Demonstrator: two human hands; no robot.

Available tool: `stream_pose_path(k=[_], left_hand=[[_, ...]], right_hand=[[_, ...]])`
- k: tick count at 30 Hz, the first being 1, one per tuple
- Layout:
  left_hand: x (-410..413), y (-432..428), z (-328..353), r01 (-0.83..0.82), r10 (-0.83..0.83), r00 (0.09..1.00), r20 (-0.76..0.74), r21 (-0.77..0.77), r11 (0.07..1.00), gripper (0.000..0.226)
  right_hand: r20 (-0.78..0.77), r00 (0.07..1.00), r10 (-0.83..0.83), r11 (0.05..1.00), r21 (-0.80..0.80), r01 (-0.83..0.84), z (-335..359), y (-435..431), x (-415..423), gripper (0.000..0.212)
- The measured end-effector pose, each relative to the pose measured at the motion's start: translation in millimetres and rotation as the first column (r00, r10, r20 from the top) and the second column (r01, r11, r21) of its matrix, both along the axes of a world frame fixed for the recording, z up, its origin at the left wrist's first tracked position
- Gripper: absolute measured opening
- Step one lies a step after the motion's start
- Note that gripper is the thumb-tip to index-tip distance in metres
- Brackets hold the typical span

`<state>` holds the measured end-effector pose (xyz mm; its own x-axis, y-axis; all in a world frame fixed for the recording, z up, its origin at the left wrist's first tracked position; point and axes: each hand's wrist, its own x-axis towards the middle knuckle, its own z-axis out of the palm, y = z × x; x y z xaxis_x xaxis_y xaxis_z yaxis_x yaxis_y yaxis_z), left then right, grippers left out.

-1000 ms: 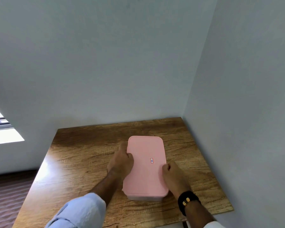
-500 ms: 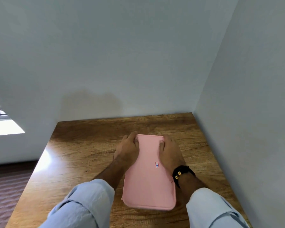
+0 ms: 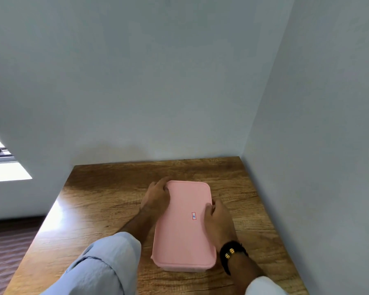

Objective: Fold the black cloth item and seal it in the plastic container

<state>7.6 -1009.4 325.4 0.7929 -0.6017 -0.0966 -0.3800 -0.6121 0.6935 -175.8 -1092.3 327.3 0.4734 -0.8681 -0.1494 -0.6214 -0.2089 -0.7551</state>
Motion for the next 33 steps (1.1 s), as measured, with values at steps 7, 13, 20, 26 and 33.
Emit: stream_pose_path(k=[7, 13, 20, 26, 33], left_hand=[[18.8, -8.3, -3.2, -0.194, 0.138, 0.923, -0.360, -0.125, 0.973, 0.037], [26.0, -8.8, -19.6, -0.304, 0.150, 0.815, -0.560, -0.192, 0.933, 0.051], [23.4, -15.3, -27.4, -0.257, 0.181, 0.899, -0.399, -0.146, 0.955, 0.036], [16.0, -14.4, -26.1, -0.223, 0.192, 0.961, -0.201, -0.145, 0.964, 0.039], [-0.2, 13.3, -13.3, -0.141, 0.115, 0.977, -0.181, -0.142, 0.980, 0.046]], right_hand=[[-0.061, 0.991, 0.122, 0.983, -0.130, -0.129, 3.8, -27.0, 37.4, 0.050], [0.074, 0.993, 0.089, 0.994, -0.063, -0.084, -13.0, -34.1, 40.8, 0.043], [0.012, 0.999, 0.045, 0.997, -0.063, -0.044, -14.8, -35.7, 46.4, 0.043], [-0.013, 1.000, 0.022, 0.997, -0.070, -0.023, -16.1, -35.6, 49.9, 0.043], [0.026, 0.999, 0.047, 0.999, 0.017, -0.048, -2.5, -35.3, 41.8, 0.045]])
